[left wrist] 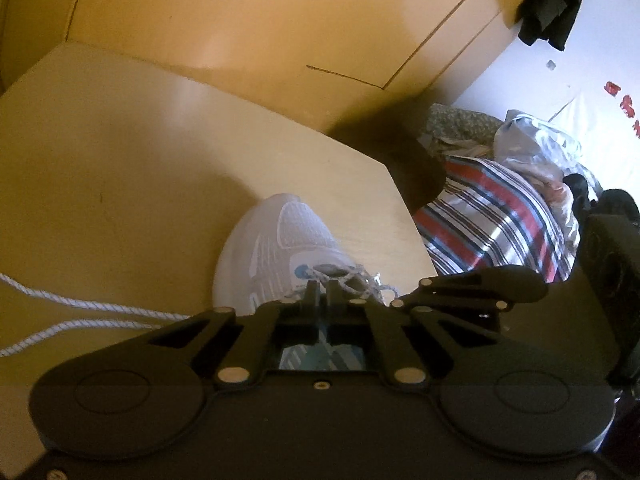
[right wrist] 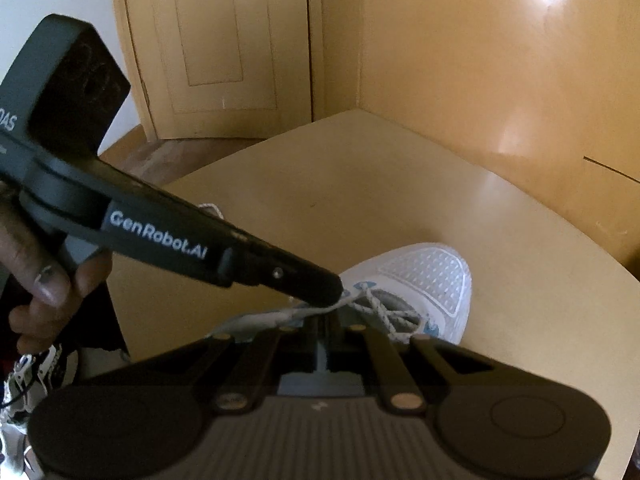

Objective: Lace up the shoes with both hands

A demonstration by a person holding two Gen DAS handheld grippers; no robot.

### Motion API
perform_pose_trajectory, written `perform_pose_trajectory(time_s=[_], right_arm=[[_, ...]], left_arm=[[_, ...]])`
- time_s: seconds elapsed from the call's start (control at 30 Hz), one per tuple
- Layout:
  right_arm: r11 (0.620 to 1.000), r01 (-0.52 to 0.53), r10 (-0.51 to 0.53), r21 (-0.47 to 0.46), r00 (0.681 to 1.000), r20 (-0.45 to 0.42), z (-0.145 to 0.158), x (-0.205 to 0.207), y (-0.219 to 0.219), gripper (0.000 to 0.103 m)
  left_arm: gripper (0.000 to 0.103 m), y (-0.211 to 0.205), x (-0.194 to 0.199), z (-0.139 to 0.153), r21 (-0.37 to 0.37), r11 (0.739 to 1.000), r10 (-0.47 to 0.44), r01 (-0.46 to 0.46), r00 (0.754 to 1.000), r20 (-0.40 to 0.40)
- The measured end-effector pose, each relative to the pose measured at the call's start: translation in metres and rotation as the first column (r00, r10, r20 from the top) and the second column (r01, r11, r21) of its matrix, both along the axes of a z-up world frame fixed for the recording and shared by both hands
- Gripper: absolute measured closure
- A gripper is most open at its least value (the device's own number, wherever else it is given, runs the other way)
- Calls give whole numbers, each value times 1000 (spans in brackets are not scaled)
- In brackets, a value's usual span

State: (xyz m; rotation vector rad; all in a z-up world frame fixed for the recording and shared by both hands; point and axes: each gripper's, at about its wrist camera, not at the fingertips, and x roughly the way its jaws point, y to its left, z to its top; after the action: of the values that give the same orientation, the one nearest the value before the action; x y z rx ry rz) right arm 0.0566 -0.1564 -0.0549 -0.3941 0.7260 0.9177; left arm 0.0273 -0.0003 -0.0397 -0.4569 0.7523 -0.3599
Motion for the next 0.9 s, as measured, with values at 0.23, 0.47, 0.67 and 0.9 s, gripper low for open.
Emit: perform_pose_trajectory(time_s=[0.23,0.47,0.67,0.9], right_arm=[[998,53,-51,-17,995,86,15,-8,-17,46],[991,124,-120,-48,990,78,16,-7,-34,47],[989,135,-133,-60,991,24,10,-3,-37,47],[987,131,-131,-89,991,8,5,-2,-31,47]], left_arm=[[103,27,-14,34,154,983,77,-100,986,150],[103,108,-42,84,244,889,294,-386,893,340],[103,168,-69,107,259,788,429,-558,800,420],[103,212,-92,116,250,697,529,-672,717,453]])
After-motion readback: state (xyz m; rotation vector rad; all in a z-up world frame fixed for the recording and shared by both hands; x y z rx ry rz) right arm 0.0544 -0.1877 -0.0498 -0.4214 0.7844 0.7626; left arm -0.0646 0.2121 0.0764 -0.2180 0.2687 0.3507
